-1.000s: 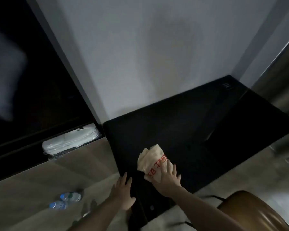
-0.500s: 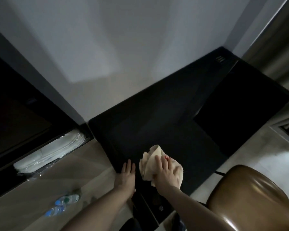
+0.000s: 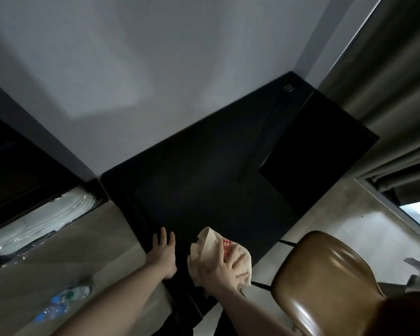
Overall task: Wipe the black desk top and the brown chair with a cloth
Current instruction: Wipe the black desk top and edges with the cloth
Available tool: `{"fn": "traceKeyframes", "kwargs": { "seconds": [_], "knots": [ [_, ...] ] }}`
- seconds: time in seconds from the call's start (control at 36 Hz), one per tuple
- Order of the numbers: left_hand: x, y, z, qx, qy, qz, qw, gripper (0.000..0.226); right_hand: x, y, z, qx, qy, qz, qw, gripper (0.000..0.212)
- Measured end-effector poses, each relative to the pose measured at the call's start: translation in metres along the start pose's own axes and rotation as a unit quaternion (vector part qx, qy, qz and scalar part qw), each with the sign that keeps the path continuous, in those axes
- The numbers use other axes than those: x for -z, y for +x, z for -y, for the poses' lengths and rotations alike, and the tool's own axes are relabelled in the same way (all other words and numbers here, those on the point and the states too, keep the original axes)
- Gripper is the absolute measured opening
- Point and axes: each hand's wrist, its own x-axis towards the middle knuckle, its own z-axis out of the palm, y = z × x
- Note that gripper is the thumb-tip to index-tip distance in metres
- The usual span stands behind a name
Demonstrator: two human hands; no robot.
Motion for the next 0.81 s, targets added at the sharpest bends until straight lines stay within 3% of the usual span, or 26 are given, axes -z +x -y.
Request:
{"fn": "traceKeyframes", "kwargs": {
  "seconds": [0.11, 0.44, 0.67, 0.81],
  "knots": [
    [0.010, 0.005, -0.016, 0.031, -0.056, 0.032, 0.997, 0.099, 0.018, 0.032, -0.008, -0.040, -0.018, -0.008, 0.999, 0.104],
    [0.025, 0.022, -0.088, 0.136, -0.148, 0.033, 0.979, 0.102, 0.136, 0.125, -0.051, 0.079, -0.063, -0.024, 0.995, 0.097],
    [0.046, 0.017, -0.141, 0.020, -0.156, 0.024, 0.987, 0.094, 0.236, 0.181, -0.068, 0.063, -0.094, -0.039, 0.993, 0.101],
    [0.062, 0.005, -0.163, -0.019, -0.177, 0.010, 0.984, 0.090, 0.236, 0.161, -0.064, 0.044, -0.046, -0.046, 0.997, 0.097]
  ]
}}
